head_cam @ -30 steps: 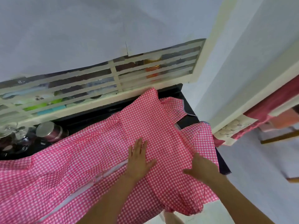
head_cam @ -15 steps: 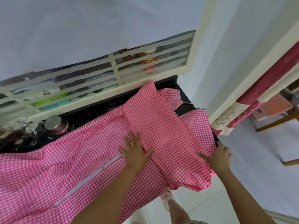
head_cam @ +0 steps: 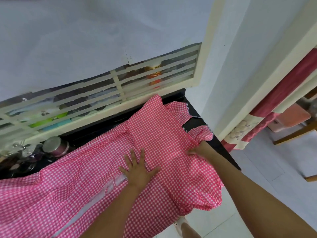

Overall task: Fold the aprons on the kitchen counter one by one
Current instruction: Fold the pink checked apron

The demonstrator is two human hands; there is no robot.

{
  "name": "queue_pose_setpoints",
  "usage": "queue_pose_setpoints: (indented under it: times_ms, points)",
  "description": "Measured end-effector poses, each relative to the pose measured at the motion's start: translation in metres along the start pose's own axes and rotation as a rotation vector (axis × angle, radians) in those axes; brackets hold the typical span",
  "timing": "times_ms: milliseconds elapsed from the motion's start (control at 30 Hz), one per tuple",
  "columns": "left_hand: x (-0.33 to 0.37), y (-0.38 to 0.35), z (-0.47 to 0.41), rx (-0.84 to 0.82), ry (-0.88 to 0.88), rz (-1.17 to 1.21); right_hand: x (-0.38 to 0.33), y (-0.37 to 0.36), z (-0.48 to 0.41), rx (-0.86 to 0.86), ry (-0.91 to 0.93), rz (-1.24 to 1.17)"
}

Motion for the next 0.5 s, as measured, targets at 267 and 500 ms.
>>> queue_pose_setpoints:
  times_ms: [267, 500]
  points:
    - [0.044, -0.001, -0.026, -0.026, -0.098, 0.002, 0.027, 0.042, -0.028, 0.142, 0.020, -0.243]
    - [0.103, 0.008, -0.086, -0.066, -0.207, -0.087, 0.047, 0.088, -0.033, 0.254, 0.071, -0.459]
Point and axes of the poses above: each hand's wrist, its own z-axis away from the middle knuckle, its own y-axis out of the back of the hand, x = y × z, the point moved 2 cm from there along -z, towards the middle knuckle, and after that the axes turned 7 degrees about x, right-handed, at the moved point
